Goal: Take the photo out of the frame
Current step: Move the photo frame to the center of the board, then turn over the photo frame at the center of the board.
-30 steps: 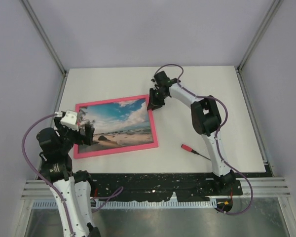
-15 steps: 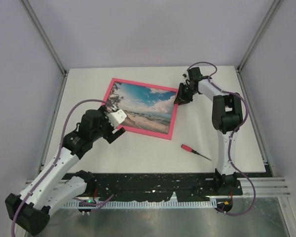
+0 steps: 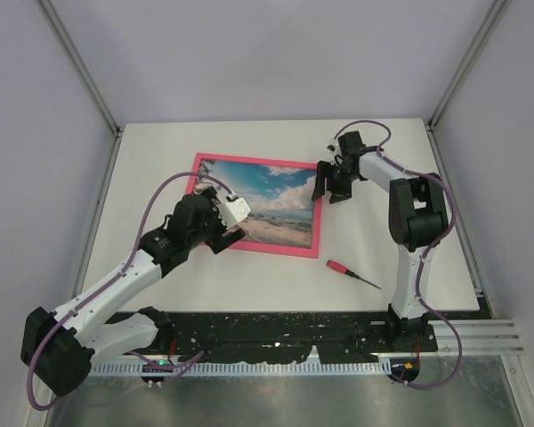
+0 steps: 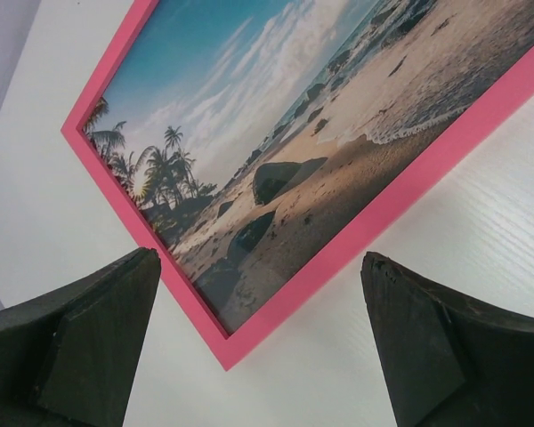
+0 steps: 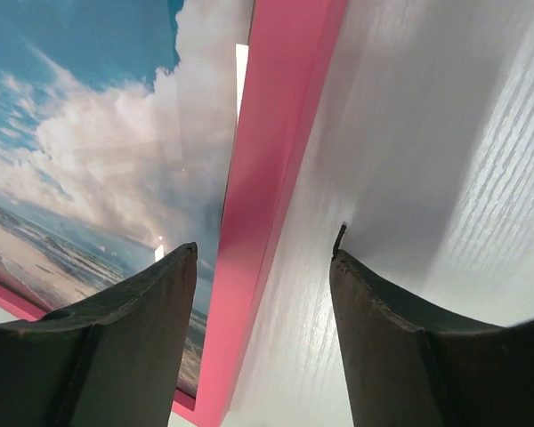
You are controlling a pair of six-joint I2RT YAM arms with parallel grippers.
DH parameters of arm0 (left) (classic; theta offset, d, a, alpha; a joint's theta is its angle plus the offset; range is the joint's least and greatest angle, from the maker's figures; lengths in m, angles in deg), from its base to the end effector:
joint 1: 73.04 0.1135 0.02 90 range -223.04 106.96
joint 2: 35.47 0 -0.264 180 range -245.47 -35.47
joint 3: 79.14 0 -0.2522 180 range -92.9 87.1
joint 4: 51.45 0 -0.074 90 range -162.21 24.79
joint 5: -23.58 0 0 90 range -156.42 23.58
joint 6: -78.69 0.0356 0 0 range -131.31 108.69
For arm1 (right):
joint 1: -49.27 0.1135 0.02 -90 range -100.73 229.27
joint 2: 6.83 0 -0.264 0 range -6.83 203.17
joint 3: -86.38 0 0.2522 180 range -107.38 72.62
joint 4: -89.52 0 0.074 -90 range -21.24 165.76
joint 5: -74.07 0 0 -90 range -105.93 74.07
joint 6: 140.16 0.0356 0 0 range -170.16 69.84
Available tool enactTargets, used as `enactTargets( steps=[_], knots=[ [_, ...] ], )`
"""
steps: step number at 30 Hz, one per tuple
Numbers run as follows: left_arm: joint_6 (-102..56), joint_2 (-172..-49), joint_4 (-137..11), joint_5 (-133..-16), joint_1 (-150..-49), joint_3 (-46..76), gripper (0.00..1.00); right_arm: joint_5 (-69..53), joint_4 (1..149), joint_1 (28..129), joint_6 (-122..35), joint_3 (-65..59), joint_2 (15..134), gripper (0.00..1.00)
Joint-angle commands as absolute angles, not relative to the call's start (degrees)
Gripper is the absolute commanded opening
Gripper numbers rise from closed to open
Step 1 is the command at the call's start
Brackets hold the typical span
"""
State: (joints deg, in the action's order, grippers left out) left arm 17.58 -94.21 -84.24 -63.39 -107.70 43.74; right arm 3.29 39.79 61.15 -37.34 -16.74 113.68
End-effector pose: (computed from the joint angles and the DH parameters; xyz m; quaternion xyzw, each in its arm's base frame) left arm 0.1865 -0.1267 0.2701 0.4552 0.7583 -0.0001 0.4667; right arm 0.4248 0.1013 0.1664 -0.0252 0.9666 0.2017 0.1560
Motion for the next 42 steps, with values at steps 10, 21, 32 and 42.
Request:
enactTargets(
  steps=[10, 21, 32, 42],
  knots=[
    [16.55, -101.11, -67.07, -48.06, -112.94, 45.70, 1.00, -3.97, 44.56, 68.87, -35.39, -7.71, 109.44, 0.58],
    [19.10, -103.32, -65.57, -57.96, -114.96, 45.70, 1.00, -1.36, 40.88, 64.74, -35.92, -12.70, 115.42, 0.08],
    [24.29, -108.86, -62.85, -55.79, -125.59, 47.02, 1.00, 9.11, 33.75, 62.45, -36.36, -24.49, 114.81, 0.08],
    [27.01, -115.97, -57.14, -49.99, -132.01, 47.63, 1.00, 13.68, 31.20, 61.75, -35.57, -27.14, 112.17, 0.08]
  ],
)
